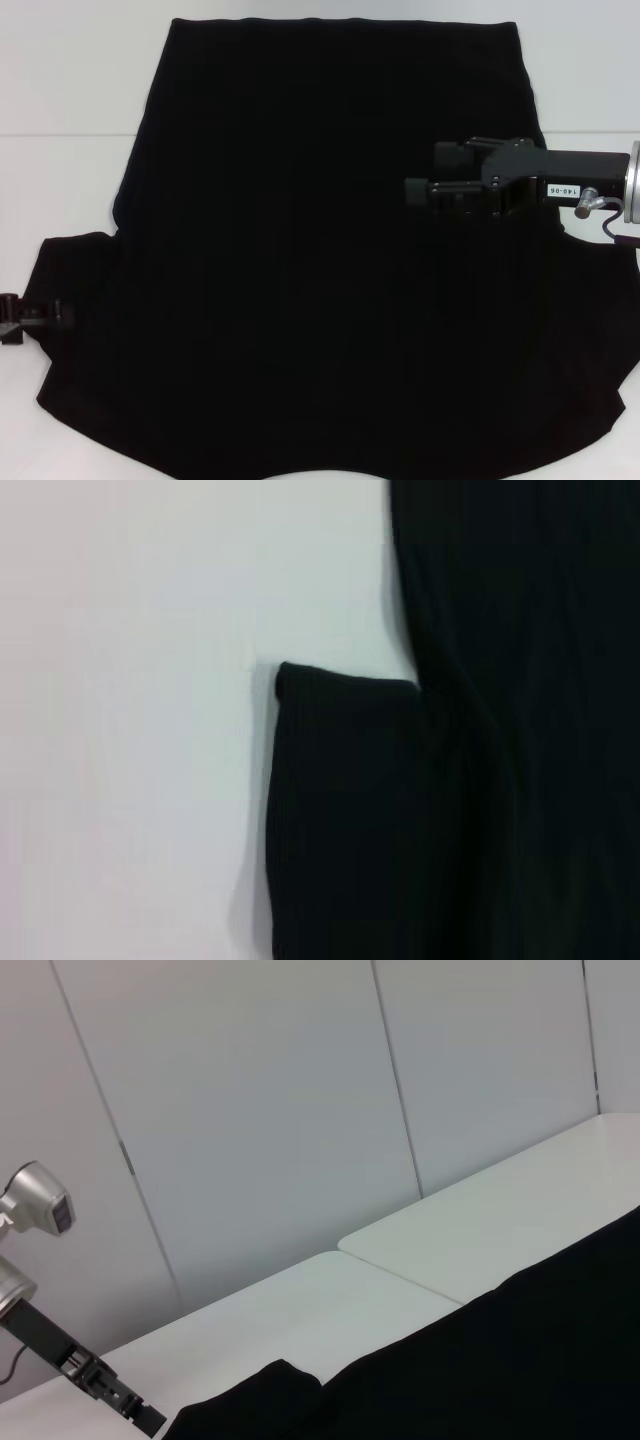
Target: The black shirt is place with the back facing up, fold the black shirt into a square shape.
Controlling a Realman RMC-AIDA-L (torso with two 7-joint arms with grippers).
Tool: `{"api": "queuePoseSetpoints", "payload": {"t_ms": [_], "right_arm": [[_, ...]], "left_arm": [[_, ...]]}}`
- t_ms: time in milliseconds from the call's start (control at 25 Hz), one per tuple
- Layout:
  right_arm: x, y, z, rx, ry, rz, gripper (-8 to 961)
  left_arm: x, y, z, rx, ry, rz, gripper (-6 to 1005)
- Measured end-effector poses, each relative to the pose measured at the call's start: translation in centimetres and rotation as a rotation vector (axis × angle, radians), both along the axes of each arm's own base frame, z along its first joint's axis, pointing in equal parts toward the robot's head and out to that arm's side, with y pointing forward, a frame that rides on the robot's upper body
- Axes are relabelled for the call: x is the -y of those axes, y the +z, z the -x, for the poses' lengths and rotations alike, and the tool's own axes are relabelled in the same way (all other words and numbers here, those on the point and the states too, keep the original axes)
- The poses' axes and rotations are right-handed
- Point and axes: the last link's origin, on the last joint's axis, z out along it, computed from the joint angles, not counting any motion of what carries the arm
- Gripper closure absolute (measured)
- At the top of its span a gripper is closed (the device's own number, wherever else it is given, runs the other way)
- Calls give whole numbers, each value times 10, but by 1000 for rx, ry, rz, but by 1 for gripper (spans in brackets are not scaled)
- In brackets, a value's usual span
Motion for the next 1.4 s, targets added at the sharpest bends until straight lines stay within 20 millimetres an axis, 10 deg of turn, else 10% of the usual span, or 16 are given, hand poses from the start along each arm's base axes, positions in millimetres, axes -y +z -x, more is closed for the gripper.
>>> {"api": "queuePoseSetpoints", "payload": {"t_ms": [1400], "right_arm": [[1, 4, -3, -10, -10, -14, 26]], "left_arm": [[-7, -9, -1, -4, 58, 27, 125]]}}
